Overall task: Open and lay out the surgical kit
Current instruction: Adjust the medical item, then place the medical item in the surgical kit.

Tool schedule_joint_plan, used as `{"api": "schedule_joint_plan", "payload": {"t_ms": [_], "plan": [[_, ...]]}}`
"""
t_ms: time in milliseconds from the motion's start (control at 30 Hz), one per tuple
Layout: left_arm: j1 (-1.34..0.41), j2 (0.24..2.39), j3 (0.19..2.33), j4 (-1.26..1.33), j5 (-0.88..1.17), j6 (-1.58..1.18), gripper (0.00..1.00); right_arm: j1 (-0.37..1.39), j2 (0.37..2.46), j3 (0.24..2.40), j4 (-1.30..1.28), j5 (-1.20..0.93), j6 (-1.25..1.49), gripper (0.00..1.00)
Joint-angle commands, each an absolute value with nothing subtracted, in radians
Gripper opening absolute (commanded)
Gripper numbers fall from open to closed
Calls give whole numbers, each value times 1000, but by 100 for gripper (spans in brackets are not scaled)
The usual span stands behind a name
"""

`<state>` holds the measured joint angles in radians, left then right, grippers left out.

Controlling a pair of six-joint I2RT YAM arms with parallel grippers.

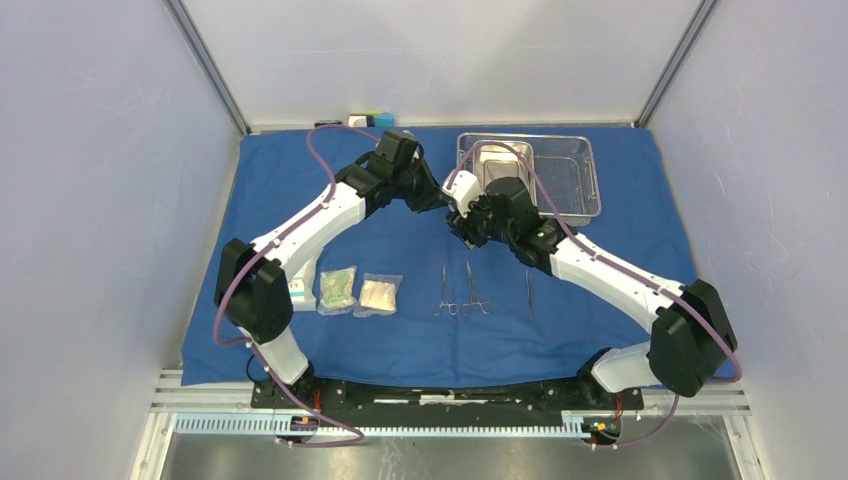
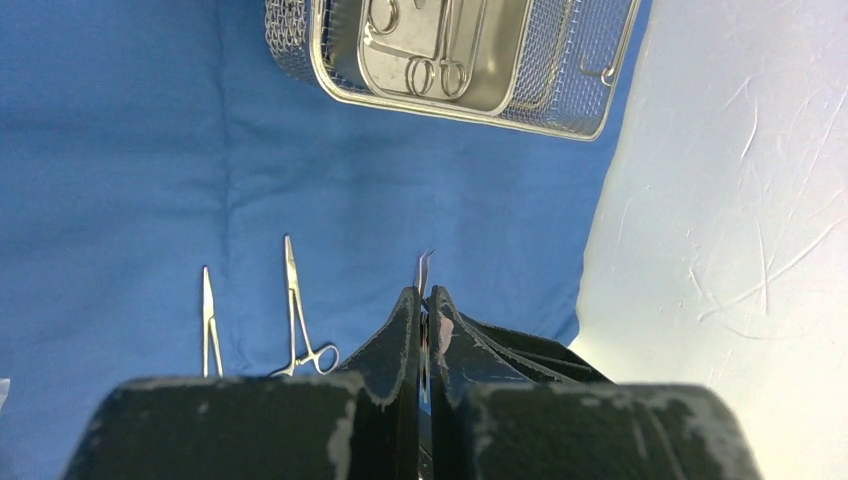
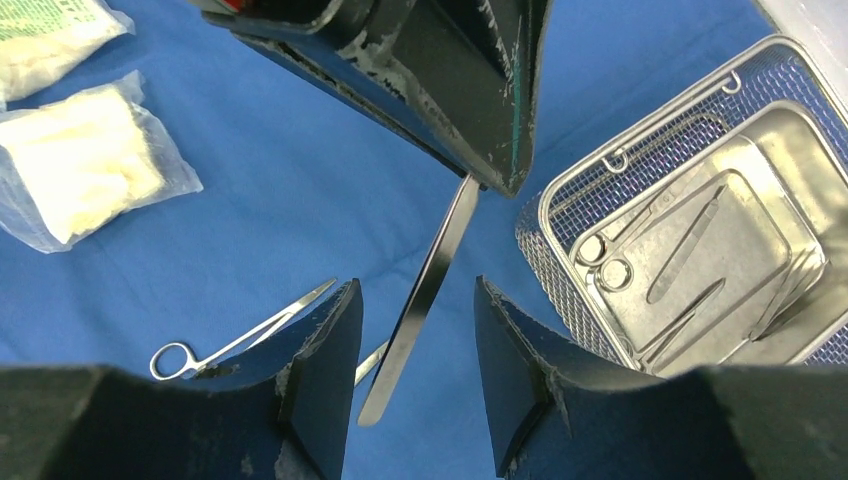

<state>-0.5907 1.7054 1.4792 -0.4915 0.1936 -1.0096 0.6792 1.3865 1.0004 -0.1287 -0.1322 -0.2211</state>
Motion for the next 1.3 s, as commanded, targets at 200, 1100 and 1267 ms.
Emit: {"api": "schedule_joint_plan", "payload": {"t_ms": [200, 1100, 1267], "plan": [[-598, 1700, 1461, -446, 218, -1044, 2, 695, 1394, 1049, -101, -6, -231, 39], [-597, 1667, 1436, -341, 246, -913, 52, 729, 1394, 1028, -129, 170, -296, 0], [-589, 1609, 1399, -304, 237, -803, 66, 656, 1315, 929, -136, 109, -283, 0]]}}
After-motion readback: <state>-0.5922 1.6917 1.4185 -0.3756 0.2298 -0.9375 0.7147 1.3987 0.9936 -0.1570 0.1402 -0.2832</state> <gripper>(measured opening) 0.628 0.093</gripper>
